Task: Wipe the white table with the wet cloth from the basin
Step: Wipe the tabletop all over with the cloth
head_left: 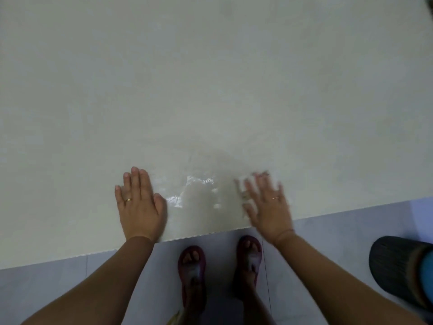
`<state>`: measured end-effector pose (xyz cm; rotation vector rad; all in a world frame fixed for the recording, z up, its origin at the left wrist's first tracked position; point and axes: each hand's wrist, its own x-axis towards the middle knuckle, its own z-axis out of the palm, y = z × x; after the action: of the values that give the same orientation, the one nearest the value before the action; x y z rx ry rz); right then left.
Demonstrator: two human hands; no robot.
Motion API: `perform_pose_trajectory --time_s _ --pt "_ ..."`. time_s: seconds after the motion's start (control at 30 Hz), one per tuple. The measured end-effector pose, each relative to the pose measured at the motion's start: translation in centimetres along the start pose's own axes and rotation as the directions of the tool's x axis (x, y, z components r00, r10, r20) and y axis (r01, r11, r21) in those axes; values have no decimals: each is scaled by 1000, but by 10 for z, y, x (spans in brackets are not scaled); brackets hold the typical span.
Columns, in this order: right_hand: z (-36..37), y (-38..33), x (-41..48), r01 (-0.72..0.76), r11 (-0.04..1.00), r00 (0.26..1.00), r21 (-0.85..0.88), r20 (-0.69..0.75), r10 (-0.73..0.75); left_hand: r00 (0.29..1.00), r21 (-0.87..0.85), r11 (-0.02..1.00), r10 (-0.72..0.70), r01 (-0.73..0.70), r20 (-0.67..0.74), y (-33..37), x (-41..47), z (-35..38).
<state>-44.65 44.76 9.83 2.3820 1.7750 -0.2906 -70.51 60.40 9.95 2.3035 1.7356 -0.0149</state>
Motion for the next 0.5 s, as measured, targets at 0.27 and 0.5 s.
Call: perform_pose_trajectory --time_s 0.27,0.5 --pt "-3 -63 0 -199 968 978 156 -29 206 989 -49 988 146 -145 29 122 25 23" --pt "-3 58 19 147 989 989 36 -19 -146 979 4 981 194 -194 56 125 26 36"
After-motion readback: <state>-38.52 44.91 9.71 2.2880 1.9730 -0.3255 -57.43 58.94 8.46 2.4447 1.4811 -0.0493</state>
